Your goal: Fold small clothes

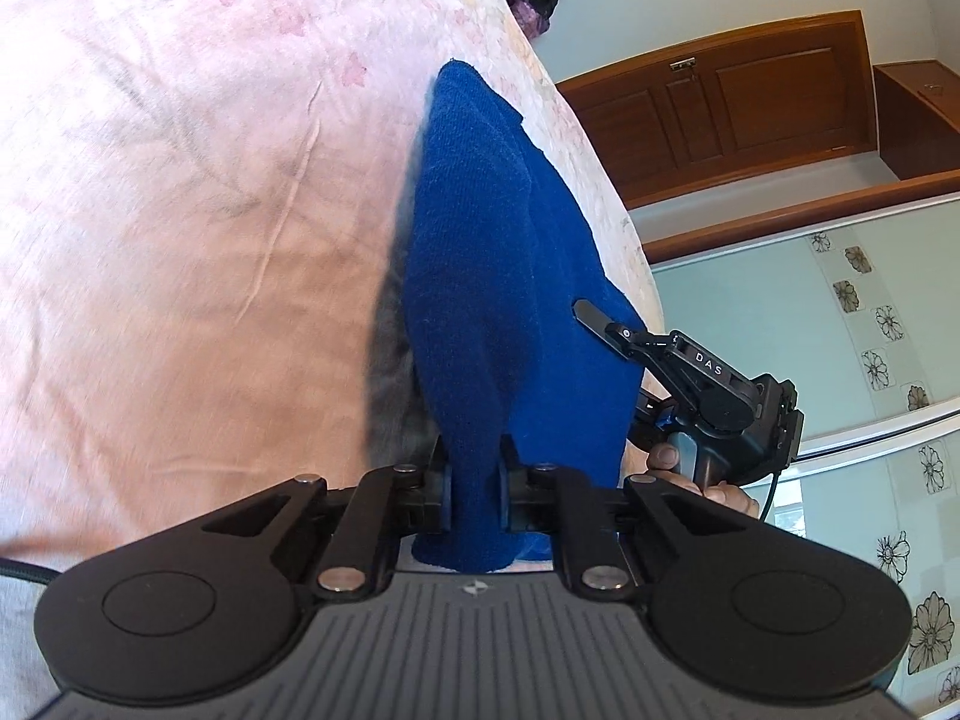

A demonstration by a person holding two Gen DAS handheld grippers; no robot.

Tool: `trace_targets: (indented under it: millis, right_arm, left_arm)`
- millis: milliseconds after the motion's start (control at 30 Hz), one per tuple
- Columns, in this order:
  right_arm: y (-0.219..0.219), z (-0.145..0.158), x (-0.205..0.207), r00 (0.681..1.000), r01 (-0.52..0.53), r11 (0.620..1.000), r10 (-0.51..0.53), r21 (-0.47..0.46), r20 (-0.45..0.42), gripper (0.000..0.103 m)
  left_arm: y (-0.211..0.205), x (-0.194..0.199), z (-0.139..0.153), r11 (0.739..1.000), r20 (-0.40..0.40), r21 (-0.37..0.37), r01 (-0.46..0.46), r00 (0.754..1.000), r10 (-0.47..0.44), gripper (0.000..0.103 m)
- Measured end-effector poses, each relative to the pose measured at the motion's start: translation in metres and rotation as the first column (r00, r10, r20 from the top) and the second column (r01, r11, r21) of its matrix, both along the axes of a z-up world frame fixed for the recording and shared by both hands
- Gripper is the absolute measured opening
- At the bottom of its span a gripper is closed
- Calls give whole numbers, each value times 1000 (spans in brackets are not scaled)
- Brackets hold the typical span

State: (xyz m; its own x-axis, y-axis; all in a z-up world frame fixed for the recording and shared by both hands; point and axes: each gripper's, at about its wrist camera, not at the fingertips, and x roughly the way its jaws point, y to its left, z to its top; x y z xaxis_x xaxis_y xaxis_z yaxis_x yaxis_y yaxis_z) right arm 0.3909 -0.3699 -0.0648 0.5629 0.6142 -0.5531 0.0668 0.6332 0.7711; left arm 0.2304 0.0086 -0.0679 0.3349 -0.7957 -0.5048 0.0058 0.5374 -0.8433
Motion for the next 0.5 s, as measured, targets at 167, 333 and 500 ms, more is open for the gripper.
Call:
trace_targets:
  millis: [167, 333, 500]
  right_arm:
    - [6, 0, -16, 1000, -10, 1000, 10, 2, -6, 27]
    - [12, -1, -36, 1000, -14, 1000, 14, 3, -10, 27]
    - [18, 1, -52, 1000, -17, 1000, 17, 3, -10, 27]
  left_arm:
    - [4, 2, 1, 1000, -7, -3, 2, 1000, -2, 13]
    - [12, -2, -2, 1000, -19, 12, -3, 1000, 4, 12]
    - [11, -6, -3, 1000, -18, 27, -7, 1000, 8, 12]
